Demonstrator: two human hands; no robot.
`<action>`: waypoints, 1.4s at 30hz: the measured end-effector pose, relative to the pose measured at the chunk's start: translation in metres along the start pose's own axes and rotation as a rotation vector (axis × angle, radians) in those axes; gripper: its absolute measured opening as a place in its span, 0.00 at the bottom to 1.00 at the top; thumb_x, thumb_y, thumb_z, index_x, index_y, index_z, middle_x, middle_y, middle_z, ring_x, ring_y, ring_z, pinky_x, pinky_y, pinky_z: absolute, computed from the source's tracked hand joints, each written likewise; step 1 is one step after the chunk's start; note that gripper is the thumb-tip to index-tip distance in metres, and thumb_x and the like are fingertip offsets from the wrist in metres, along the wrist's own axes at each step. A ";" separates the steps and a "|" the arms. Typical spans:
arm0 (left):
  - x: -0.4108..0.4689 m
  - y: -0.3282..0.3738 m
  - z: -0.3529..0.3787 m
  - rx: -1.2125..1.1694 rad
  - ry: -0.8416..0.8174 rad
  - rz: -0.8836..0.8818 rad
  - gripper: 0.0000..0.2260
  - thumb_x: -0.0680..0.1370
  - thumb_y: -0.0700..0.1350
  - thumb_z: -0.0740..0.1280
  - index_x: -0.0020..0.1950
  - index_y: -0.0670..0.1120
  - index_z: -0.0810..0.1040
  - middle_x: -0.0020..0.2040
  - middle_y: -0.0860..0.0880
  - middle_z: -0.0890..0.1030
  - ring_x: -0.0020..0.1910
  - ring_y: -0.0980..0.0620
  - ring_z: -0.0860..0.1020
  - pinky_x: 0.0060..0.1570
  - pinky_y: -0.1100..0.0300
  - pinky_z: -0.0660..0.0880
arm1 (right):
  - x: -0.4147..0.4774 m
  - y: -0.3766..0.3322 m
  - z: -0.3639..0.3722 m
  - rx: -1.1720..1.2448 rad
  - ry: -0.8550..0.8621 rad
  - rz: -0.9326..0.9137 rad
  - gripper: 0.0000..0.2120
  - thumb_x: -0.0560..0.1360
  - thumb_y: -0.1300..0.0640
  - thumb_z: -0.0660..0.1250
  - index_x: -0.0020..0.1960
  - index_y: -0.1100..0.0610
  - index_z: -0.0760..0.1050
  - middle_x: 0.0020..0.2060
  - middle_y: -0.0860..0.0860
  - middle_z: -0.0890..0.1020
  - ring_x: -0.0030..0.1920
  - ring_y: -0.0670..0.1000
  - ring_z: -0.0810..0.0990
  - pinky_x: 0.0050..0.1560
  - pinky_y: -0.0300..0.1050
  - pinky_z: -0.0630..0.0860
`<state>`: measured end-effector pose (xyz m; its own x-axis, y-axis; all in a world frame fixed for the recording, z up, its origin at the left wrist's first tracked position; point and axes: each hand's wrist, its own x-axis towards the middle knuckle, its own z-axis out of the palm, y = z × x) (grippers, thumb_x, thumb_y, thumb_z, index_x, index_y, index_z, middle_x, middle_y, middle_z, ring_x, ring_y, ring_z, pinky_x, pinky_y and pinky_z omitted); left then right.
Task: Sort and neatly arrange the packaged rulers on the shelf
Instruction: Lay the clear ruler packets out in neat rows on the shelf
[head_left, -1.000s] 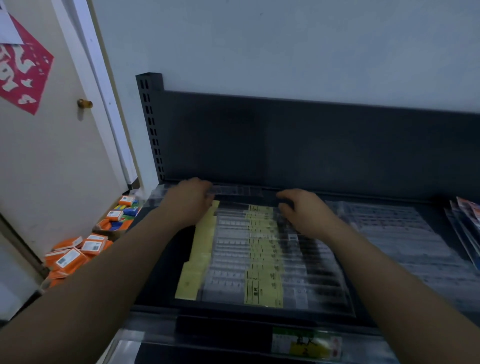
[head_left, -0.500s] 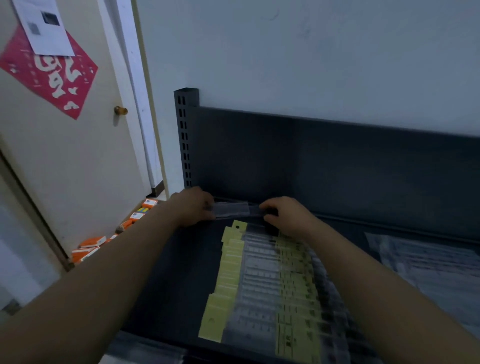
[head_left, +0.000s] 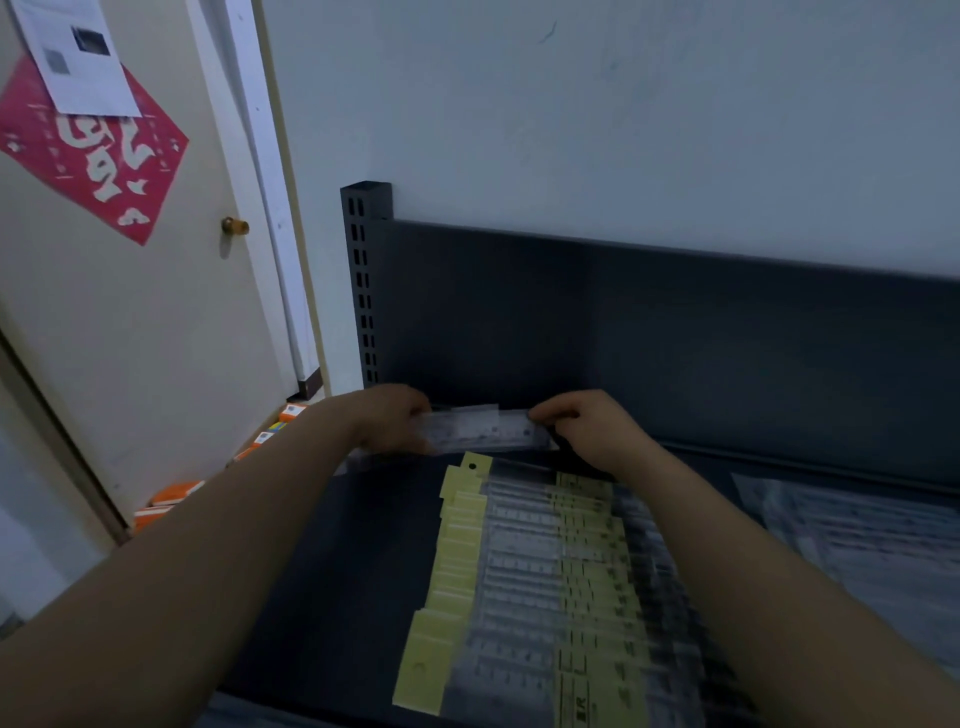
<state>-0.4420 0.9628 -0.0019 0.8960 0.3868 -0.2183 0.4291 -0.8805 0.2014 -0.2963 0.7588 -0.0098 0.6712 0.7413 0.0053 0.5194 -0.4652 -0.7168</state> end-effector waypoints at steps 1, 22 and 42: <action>-0.001 0.001 0.000 0.007 -0.002 0.005 0.19 0.75 0.54 0.69 0.63 0.48 0.73 0.56 0.49 0.75 0.50 0.52 0.72 0.48 0.59 0.67 | -0.001 0.000 0.001 -0.016 -0.005 0.011 0.18 0.78 0.69 0.54 0.56 0.58 0.81 0.55 0.51 0.80 0.54 0.48 0.76 0.48 0.30 0.70; -0.066 0.048 -0.026 -0.410 0.500 0.108 0.09 0.75 0.50 0.70 0.50 0.49 0.73 0.41 0.55 0.74 0.39 0.59 0.73 0.36 0.64 0.69 | -0.053 -0.027 -0.004 0.770 0.040 0.134 0.11 0.76 0.56 0.68 0.55 0.61 0.76 0.51 0.57 0.82 0.52 0.52 0.82 0.54 0.44 0.79; -0.111 0.160 0.015 -0.999 -0.121 0.331 0.07 0.82 0.44 0.61 0.49 0.43 0.76 0.47 0.40 0.83 0.42 0.43 0.84 0.39 0.52 0.81 | -0.159 -0.004 -0.043 0.961 0.203 0.167 0.11 0.77 0.61 0.65 0.55 0.69 0.77 0.50 0.64 0.83 0.48 0.59 0.83 0.53 0.56 0.80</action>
<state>-0.4745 0.7749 0.0397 0.9917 0.0905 -0.0912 0.1139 -0.2909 0.9500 -0.3827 0.6218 0.0220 0.8212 0.5632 -0.0923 -0.1786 0.1000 -0.9788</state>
